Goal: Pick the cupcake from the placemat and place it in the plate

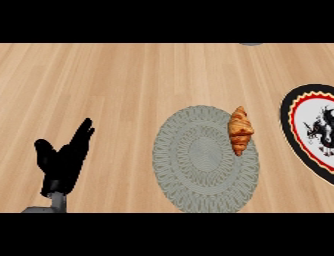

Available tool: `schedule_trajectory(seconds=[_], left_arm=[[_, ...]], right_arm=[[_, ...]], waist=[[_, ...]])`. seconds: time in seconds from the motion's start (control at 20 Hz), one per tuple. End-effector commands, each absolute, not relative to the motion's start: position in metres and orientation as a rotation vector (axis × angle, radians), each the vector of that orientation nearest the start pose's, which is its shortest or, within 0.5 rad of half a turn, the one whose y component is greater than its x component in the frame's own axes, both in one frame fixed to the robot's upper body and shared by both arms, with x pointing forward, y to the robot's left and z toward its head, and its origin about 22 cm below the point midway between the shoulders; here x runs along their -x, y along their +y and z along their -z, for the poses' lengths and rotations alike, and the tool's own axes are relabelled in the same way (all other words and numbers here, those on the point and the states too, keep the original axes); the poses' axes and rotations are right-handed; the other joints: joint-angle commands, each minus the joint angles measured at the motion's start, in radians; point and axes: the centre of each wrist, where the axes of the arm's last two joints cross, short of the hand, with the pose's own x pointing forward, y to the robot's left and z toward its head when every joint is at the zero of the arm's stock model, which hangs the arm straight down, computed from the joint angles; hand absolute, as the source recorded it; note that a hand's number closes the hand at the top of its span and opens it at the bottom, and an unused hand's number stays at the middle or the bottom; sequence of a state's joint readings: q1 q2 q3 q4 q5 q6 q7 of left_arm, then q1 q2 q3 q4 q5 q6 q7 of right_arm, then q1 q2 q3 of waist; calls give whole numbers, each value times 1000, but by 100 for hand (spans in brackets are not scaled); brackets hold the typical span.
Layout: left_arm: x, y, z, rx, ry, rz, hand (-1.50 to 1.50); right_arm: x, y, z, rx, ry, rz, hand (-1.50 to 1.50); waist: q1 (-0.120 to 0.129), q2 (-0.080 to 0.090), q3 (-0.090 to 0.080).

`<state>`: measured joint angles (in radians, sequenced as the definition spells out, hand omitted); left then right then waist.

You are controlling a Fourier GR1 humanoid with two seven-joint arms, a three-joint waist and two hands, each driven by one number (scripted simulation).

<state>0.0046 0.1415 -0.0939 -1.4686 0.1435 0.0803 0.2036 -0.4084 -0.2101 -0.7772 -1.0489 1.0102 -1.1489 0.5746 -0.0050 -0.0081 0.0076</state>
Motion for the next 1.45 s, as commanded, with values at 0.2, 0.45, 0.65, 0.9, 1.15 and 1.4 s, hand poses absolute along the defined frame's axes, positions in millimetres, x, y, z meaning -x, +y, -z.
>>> schedule_trajectory(seconds=[0.2,0.45,0.65,0.9,1.15,1.4], left_arm=[[-217,249,37,-18,-1180,2,0],[-235,228,32,-28,-1177,-12,0],[-227,224,39,-13,-1202,2,0],[-231,244,19,-2,-1186,8,0],[-234,240,30,-1,-1186,15,0],[-228,248,25,-14,-1191,-2,0]], right_arm=[[-246,-351,-9,1559,-1007,1115,-150],[-221,-311,-2,1458,-1103,1019,-150],[-192,-280,9,1408,-1109,995,-150],[-150,-261,13,1425,-1064,907,-150],[-143,-235,33,1403,-1050,890,-150],[-143,-241,24,1423,-1013,880,-150]], waist=[[-13,0,-8],[-9,3,-8],[-4,6,-8],[-1,7,-9],[-1,10,-9],[1,9,-9]])
